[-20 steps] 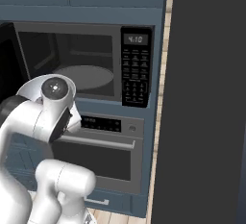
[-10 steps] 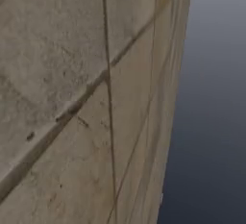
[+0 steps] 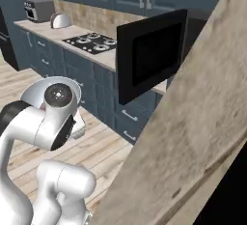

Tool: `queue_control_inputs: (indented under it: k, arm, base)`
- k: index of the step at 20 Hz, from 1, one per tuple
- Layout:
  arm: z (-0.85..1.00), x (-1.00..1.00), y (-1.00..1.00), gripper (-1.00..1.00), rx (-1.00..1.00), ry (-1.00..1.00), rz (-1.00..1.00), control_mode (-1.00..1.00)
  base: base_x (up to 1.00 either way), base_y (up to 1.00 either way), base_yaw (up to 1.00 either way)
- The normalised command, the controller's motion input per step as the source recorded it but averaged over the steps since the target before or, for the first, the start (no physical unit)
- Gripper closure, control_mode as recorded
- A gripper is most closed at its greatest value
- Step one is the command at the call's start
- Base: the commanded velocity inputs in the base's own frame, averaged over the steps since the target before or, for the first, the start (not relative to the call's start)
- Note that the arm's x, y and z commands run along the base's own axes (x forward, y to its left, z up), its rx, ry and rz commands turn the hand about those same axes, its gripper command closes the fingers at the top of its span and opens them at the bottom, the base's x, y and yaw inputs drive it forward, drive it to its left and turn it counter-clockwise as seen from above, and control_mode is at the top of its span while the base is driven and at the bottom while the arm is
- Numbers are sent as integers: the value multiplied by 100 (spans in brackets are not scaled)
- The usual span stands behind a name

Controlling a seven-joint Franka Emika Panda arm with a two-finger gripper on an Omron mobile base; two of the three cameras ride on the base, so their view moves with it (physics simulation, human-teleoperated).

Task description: The microwave is finished heating the shrimp and garlic. Take the bowl containing the food and place it on the dining counter.

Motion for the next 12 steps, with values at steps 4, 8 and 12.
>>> queue_control_inputs:
  k: [4, 8, 12]
  arm:
    - [0, 0, 0, 100, 0, 0, 0, 100]
    - [0, 0, 0, 100, 0, 0, 0, 100]
    - [0, 0, 0, 100, 0, 0, 0, 100]
  base:
    - [-8, 35, 100]
    - [16, 23, 94]
    - [93, 2, 65]
